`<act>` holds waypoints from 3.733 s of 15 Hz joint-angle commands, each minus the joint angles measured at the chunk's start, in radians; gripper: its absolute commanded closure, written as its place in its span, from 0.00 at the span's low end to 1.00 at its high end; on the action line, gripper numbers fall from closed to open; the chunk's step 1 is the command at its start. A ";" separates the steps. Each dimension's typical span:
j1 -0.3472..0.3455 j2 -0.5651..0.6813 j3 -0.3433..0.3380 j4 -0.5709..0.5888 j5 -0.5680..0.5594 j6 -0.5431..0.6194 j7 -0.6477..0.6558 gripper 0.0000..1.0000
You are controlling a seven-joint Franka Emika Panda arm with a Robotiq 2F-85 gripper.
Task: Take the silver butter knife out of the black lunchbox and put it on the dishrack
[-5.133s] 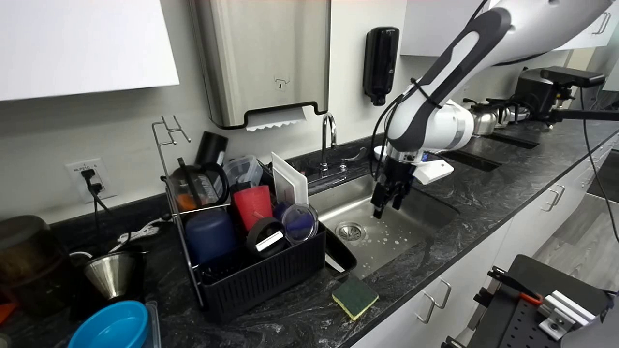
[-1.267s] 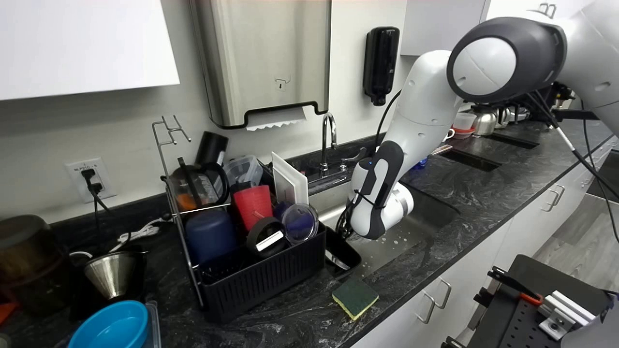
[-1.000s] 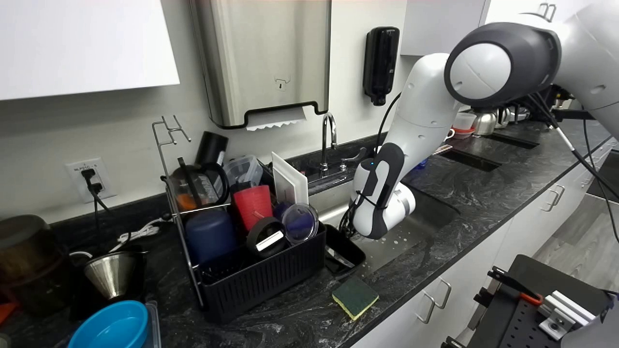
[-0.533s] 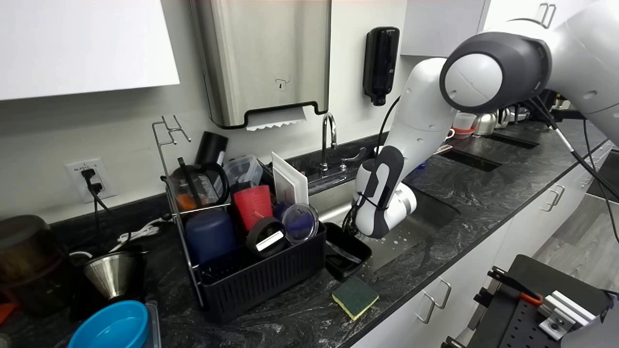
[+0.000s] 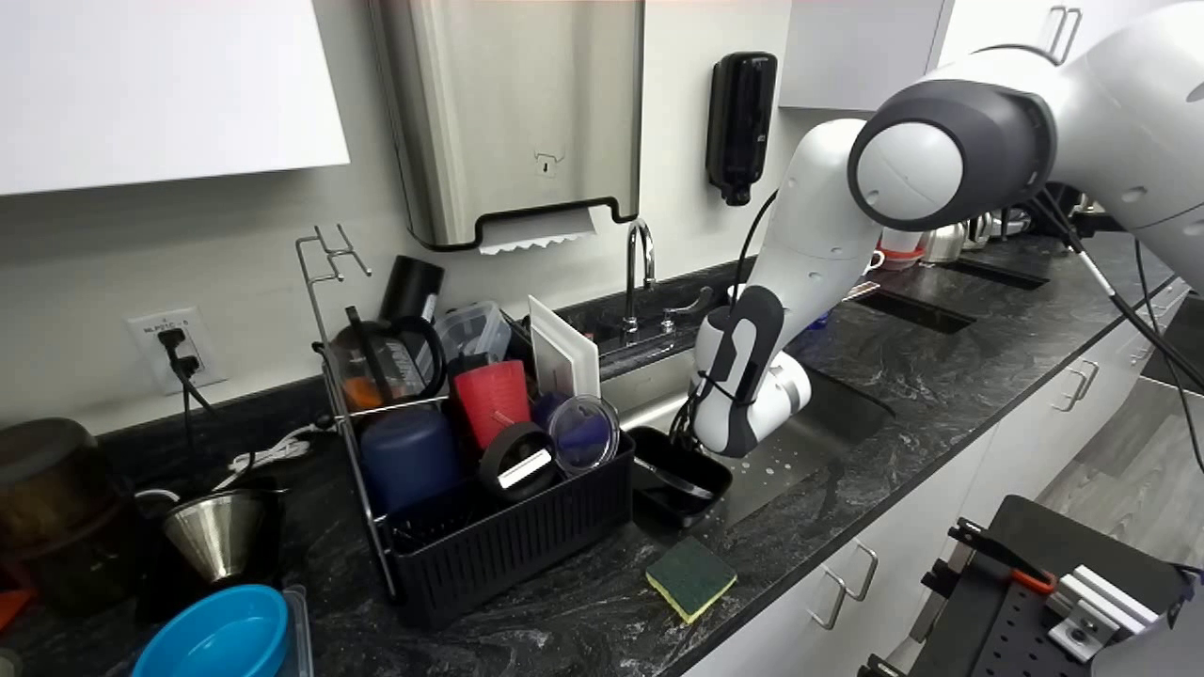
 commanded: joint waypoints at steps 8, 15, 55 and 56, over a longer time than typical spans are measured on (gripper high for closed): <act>-0.015 0.031 -0.046 0.042 -0.025 0.001 0.014 0.00; -0.076 -0.033 0.003 0.010 -0.059 -0.071 -0.032 0.00; -0.534 -0.202 0.538 -0.134 -0.225 -0.155 -0.506 0.00; -0.529 -0.196 0.536 -0.122 -0.222 -0.158 -0.497 0.00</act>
